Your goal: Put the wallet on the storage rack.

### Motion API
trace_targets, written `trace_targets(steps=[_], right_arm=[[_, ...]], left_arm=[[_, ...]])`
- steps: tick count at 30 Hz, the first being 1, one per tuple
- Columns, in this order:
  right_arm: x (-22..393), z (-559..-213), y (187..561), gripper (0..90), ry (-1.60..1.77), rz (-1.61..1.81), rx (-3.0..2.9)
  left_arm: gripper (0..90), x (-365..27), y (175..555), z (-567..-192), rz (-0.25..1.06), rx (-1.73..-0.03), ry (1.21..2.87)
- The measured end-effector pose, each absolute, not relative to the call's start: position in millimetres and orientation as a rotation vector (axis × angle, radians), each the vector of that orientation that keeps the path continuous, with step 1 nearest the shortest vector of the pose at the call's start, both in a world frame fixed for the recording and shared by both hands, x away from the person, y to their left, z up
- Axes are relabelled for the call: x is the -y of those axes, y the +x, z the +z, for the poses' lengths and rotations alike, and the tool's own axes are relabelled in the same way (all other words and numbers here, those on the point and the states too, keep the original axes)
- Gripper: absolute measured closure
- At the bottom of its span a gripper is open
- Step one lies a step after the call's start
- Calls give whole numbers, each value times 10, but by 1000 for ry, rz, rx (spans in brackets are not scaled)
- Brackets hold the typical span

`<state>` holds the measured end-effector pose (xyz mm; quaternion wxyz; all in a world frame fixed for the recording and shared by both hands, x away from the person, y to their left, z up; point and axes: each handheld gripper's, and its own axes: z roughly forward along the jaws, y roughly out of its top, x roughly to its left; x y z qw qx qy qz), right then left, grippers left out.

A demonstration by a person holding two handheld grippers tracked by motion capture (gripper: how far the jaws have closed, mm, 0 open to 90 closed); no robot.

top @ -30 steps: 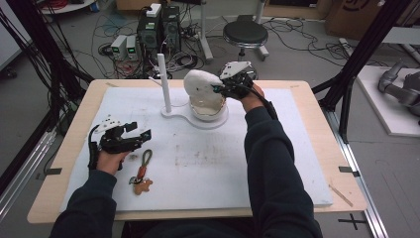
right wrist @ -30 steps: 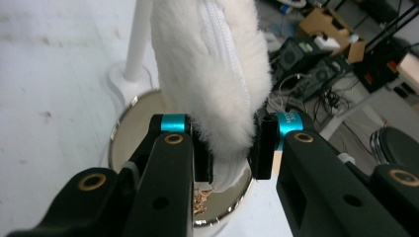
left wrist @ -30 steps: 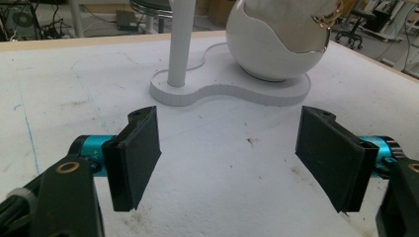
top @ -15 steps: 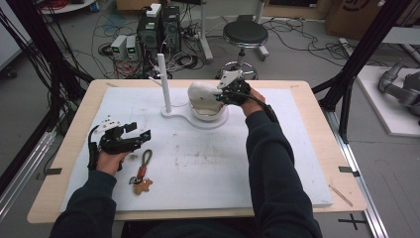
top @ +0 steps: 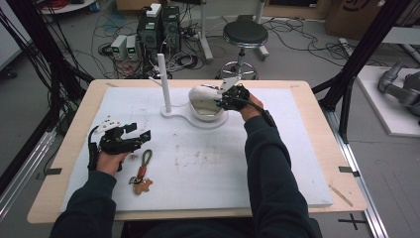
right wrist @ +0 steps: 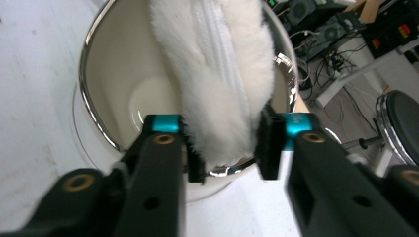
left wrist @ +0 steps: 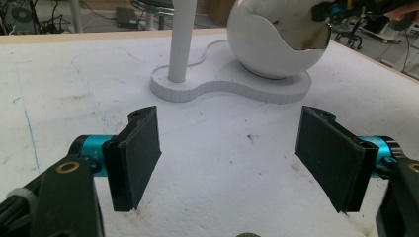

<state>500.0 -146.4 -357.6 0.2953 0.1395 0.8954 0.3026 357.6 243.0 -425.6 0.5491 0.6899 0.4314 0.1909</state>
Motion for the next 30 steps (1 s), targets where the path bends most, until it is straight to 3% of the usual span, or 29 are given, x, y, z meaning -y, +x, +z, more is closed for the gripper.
trace_targets(steps=[2, 10, 15, 19, 25, 26, 28, 30], right_arm=[[1482, -3530, 4981, 550, 428, 854, -2370], [1614, -3369, 4888, 543, 471, 1101, -2309], [1517, -3330, 4878, 700, 503, 1183, -2279], [1467, -3446, 4933, 722, 555, 1097, -2352], [1509, -3352, 4865, 629, 578, 1110, -2296], [1570, -3310, 4822, 547, 625, 1138, -2291], [1602, -3295, 4804, 508, 649, 1146, -2294], [1787, -3281, 4660, 401, 748, 1201, -2230]], left_arm=[[249, -2430, 3577, -4257, 451, -1023, 1632], [249, -2420, 3580, -4263, 445, -1024, 1636], [249, -2416, 3576, -4260, 444, -1024, 1635], [249, -2418, 3576, -4262, 444, -1023, 1637], [251, -2424, 3579, -4264, 440, -1026, 1636], [251, -2427, 3579, -4264, 438, -1025, 1634], [250, -2426, 3578, -4263, 439, -1025, 1633], [250, -2422, 3571, -4257, 442, -1021, 1635]])
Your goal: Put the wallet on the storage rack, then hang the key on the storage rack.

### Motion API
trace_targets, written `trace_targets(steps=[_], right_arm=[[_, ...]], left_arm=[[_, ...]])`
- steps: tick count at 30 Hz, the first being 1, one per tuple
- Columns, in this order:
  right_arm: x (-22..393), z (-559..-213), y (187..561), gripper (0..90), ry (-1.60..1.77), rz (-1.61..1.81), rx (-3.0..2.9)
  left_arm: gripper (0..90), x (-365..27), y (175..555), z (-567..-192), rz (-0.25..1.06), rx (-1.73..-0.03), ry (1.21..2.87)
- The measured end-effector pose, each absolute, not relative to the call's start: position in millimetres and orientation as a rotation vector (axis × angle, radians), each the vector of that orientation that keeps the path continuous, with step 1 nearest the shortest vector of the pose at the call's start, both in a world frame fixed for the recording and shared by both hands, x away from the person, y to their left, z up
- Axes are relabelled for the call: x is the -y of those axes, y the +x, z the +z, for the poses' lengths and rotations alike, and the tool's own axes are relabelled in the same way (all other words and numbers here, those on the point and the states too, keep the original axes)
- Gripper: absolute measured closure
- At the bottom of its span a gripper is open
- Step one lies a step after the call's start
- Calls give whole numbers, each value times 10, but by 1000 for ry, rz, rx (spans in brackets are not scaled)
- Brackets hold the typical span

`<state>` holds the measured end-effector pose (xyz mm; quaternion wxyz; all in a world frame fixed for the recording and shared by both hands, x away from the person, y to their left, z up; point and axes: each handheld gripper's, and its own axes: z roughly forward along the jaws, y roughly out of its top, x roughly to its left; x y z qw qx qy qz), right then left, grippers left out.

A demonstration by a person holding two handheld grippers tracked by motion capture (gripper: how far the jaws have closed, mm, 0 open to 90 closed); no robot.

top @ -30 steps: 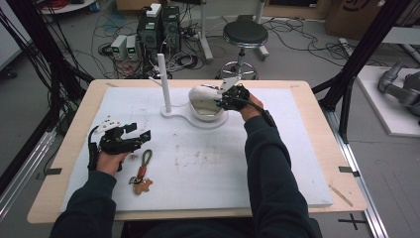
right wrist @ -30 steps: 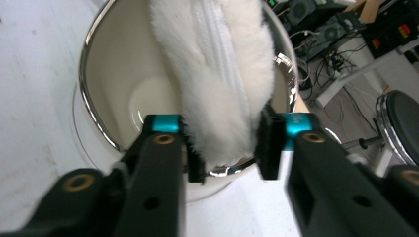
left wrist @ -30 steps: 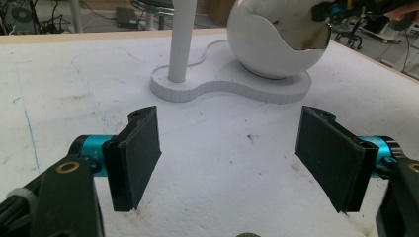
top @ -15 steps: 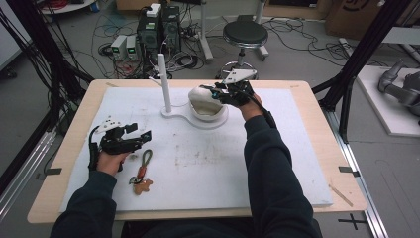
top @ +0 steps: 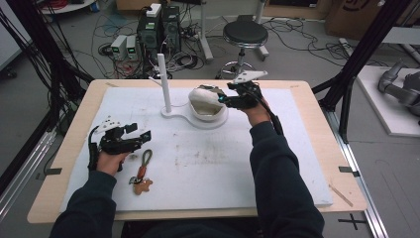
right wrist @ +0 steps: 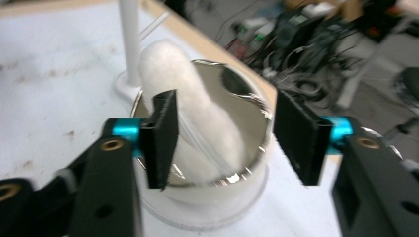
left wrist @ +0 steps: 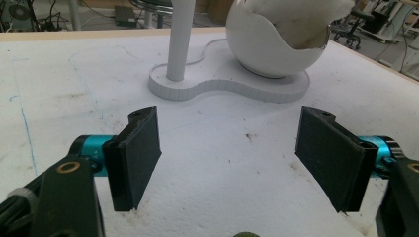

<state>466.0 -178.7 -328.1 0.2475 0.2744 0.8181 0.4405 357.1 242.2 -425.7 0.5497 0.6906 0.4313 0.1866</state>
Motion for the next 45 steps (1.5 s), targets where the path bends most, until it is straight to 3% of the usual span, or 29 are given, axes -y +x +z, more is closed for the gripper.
trace_targets(steps=[5, 18, 38, 45], right_arm=[[2104, -3397, 4404, 308, 869, 1134, -2264], [2843, -3897, 3766, 218, 1007, 1231, -2131], [2951, -4011, 3699, 218, 1040, 1170, -2117], [2976, -4045, 3693, 219, 1036, 1154, -2127]], left_arm=[[245, -2426, 3562, -4244, 452, -1013, 1627], [195, -2384, 3526, -4232, 449, -980, 1646], [214, -2364, 3544, -4254, 440, -1002, 1669], [219, -2328, 3524, -4274, 420, -1045, 1753]])
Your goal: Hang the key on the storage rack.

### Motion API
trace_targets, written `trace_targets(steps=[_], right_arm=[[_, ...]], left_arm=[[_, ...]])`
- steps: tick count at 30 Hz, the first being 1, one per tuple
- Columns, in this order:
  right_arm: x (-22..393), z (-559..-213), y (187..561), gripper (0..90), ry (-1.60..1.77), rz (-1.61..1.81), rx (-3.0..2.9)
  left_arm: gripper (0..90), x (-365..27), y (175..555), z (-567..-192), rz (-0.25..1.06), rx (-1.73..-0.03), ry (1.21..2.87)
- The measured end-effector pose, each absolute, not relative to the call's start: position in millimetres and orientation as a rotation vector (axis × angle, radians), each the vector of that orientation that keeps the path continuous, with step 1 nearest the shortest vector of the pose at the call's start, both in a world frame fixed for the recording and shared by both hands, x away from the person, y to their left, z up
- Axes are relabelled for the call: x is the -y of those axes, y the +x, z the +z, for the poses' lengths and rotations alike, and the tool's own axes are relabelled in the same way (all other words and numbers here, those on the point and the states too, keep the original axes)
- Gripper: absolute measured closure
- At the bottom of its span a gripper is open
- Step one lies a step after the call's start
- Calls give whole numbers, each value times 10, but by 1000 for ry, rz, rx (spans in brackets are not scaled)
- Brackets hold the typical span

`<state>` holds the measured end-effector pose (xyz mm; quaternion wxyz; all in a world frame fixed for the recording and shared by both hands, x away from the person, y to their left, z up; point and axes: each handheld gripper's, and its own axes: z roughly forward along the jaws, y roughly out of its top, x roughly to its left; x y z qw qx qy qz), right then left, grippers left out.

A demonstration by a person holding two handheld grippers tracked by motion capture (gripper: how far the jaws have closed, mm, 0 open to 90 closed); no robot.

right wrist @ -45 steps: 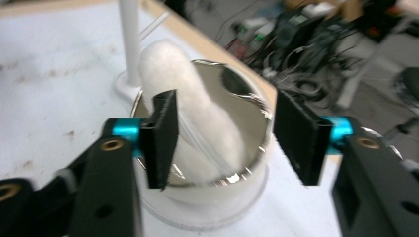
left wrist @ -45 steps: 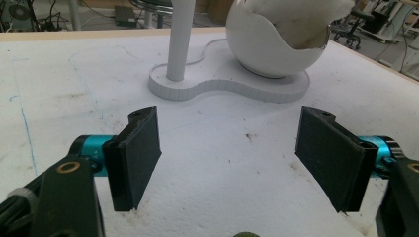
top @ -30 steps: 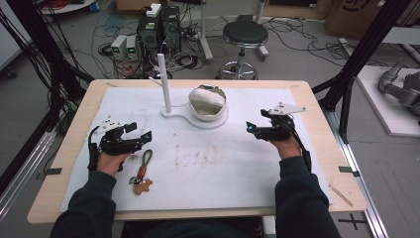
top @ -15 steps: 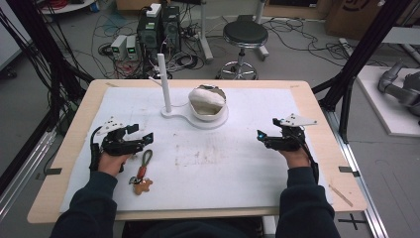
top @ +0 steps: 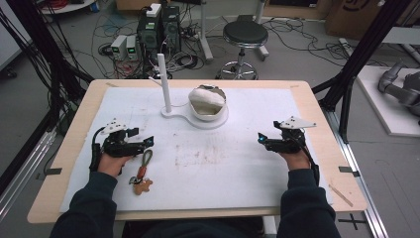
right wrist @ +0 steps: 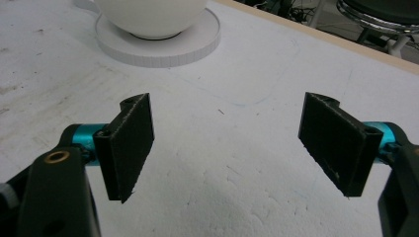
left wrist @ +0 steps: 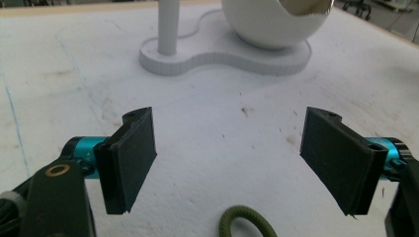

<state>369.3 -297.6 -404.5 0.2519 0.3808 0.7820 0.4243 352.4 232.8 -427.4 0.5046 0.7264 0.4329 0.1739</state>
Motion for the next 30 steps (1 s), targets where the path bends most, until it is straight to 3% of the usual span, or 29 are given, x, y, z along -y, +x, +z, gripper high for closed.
trace_targets(steps=[3, 13, 14, 19, 21, 24, 25, 30], right_arm=[[2995, -4056, 3691, 220, 1038, 1161, -2127], [2995, -4079, 3699, 243, 1044, 1195, -2135], [2993, -4085, 3704, 244, 1044, 1188, -2143], [2984, -4089, 3704, 244, 1044, 1183, -2148], [2982, -4089, 3701, 244, 1048, 1180, -2146], [2982, -4090, 3703, 244, 1050, 1172, -2148], [2977, -4096, 3706, 244, 1047, 1172, -2152], [2981, -4101, 3702, 246, 1044, 1164, -2156]], left_arm=[[266, -2264, 3463, -4293, 405, -1056, 1830], [272, -2188, 3323, -4295, 424, -1130, 1929], [330, -2189, 3306, -4305, 417, -1139, 1955], [414, -2167, 3261, -4348, 397, -1175, 2049], [506, -2110, 3240, -4377, 371, -1151, 2129], [568, -2077, 3238, -4357, 414, -1142, 2166], [681, -2083, 3249, -4349, 397, -1121, 2170], [787, -2103, 3291, -4343, 395, -1121, 2150]])
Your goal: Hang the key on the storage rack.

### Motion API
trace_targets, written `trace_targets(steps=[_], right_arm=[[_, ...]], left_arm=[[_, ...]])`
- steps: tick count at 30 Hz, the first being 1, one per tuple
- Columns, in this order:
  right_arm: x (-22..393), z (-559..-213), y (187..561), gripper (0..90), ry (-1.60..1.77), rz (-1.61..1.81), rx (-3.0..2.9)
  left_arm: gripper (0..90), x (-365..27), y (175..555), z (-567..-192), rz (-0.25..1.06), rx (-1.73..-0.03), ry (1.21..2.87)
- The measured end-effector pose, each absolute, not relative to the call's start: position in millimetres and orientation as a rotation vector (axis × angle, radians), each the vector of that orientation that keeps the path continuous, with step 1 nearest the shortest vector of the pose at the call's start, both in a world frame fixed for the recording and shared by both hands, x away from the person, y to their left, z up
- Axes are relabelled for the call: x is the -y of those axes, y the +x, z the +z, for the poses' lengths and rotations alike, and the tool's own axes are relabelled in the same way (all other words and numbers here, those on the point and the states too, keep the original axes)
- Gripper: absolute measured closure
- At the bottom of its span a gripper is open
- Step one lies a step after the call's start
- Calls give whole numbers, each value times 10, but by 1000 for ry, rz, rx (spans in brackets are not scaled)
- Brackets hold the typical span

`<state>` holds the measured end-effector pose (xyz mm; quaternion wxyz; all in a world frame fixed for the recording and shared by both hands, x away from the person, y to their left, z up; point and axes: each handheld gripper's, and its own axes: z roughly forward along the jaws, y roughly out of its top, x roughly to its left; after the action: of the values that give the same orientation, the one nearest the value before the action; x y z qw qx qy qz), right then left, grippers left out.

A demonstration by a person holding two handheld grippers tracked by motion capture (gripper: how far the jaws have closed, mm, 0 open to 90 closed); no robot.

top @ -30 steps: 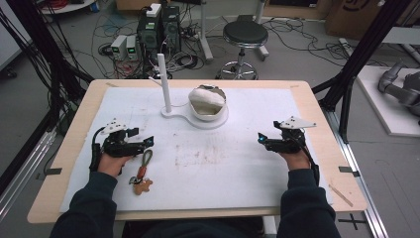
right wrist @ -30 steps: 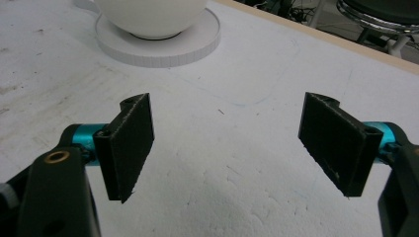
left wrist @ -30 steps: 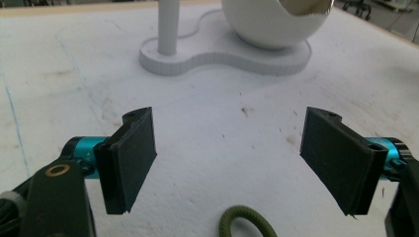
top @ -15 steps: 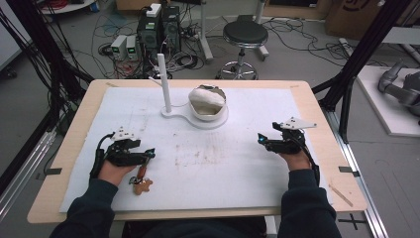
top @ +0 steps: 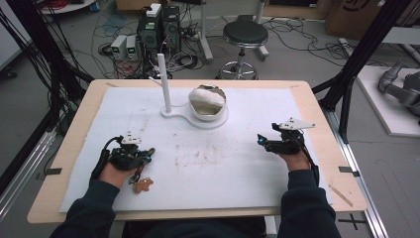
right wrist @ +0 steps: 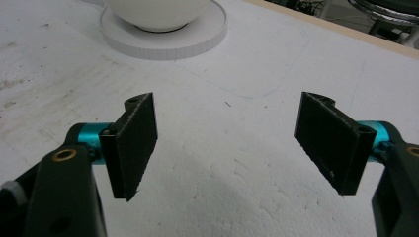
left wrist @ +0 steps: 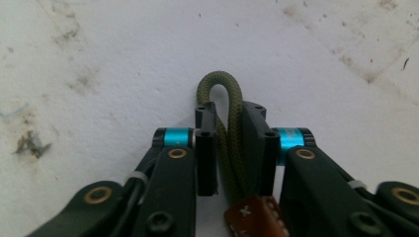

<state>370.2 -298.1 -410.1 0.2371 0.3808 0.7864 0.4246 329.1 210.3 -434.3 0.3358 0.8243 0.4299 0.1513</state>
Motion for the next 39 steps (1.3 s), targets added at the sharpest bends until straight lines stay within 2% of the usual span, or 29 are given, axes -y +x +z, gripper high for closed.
trace_targets(steps=[3, 6, 12, 14, 15, 16, 18, 27, 28, 29, 30, 31, 32, 39], right_arm=[[2983, -4105, 3701, 246, 1048, 1165, -2154], [2978, -4108, 3698, 246, 1049, 1165, -2156], [2972, -4112, 3695, 246, 1050, 1157, -2160], [2968, -4115, 3696, 246, 1049, 1157, -2164], [2967, -4113, 3695, 246, 1049, 1157, -2163], [2966, -4112, 3691, 246, 1051, 1158, -2161], [2975, -4108, 3691, 246, 1051, 1157, -2160], [2981, -4114, 3701, 248, 1046, 1158, -2162], [2973, -4118, 3702, 249, 1046, 1157, -2165], [2972, -4118, 3703, 249, 1045, 1156, -2166], [2972, -4118, 3703, 249, 1045, 1156, -2166], [2973, -4116, 3703, 250, 1044, 1155, -2165], [2973, -4117, 3704, 249, 1044, 1156, -2165], [2980, -4112, 3701, 250, 1041, 1156, -2162]], left_arm=[[833, -2154, 3391, -4339, 425, -1137, 2074], [834, -2164, 3442, -4348, 456, -1146, 2050], [829, -2155, 3492, -4326, 598, -1077, 1998], [605, -2141, 3493, -4327, 598, -1085, 1979], [605, -2130, 3489, -4329, 590, -1118, 1983], [533, -2128, 3481, -4329, 586, -1127, 1985], [496, -2124, 3405, -4313, 532, -1162, 1983], [511, -2148, 3290, -4382, 452, -1326, 2041], [532, -2113, 3275, -4386, 490, -1316, 2062], [592, -2085, 3270, -4374, 505, -1303, 2086], [592, -2069, 3266, -4363, 485, -1283, 2097], [666, -2056, 3263, -4363, 491, -1273, 2106], [696, -2058, 3268, -4361, 482, -1262, 2109], [756, -2091, 3304, -4334, 428, -1235, 2063]])
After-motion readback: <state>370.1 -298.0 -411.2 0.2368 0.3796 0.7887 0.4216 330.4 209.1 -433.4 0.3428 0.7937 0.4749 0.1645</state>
